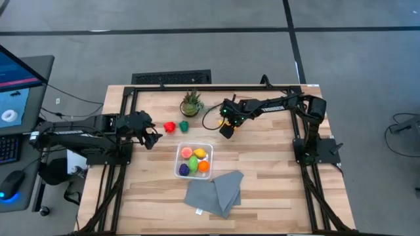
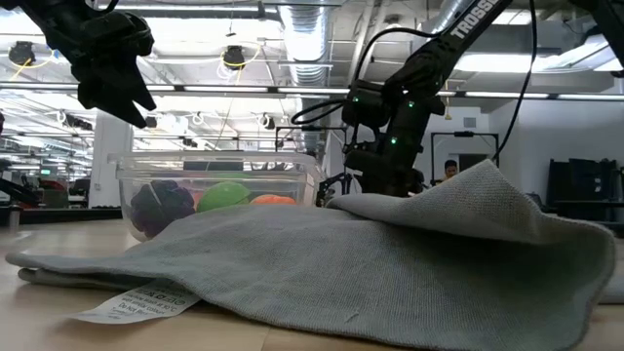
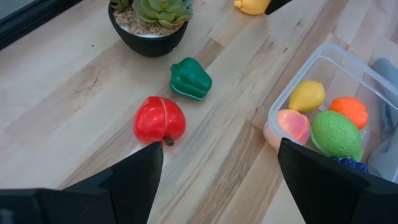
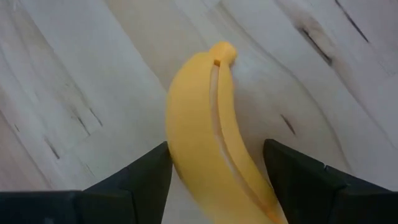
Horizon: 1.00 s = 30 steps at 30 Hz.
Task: Pick and placing Produce into tupperware
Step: Put the yellow banana into the transparent container
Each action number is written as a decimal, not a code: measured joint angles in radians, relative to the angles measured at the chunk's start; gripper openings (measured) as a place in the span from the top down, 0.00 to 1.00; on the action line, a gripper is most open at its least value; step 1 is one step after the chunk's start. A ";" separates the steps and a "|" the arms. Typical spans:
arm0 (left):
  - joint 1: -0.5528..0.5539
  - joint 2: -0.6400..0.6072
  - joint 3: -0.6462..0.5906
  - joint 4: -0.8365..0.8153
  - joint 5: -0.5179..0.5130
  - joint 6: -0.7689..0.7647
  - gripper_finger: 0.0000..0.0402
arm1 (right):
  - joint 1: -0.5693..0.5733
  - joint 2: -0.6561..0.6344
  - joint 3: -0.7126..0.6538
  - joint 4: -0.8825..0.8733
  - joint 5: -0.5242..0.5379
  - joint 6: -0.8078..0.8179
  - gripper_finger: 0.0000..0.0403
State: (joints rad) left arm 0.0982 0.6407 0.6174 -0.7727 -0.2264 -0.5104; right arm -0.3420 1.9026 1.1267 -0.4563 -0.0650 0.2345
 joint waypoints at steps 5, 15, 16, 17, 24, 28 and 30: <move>0.000 0.000 0.000 0.000 -0.002 -0.005 0.24 | 0.000 0.000 0.000 -0.005 0.001 0.000 0.35; 0.000 0.000 0.000 0.000 -0.002 -0.006 0.24 | 0.000 0.000 0.000 -0.018 0.004 0.002 0.52; 0.000 0.000 0.000 0.000 -0.002 -0.006 0.24 | 0.000 0.000 -0.001 -0.018 0.003 0.003 0.53; 0.000 0.000 0.000 0.000 -0.002 -0.006 0.24 | 0.000 -0.001 -0.001 -0.019 0.003 0.003 0.54; 0.000 0.000 0.000 0.000 -0.002 -0.005 0.24 | 0.000 -0.001 -0.001 -0.027 -0.002 0.009 0.54; 0.000 0.000 0.000 0.000 -0.002 -0.005 0.24 | 0.002 -0.002 -0.001 -0.033 -0.003 0.009 0.54; 0.000 0.000 0.000 0.000 -0.002 -0.005 0.24 | 0.002 -0.009 -0.003 -0.042 -0.006 0.011 0.54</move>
State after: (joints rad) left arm 0.0985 0.6405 0.6174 -0.7731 -0.2281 -0.5152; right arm -0.3405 1.8934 1.1240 -0.4984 -0.0713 0.2455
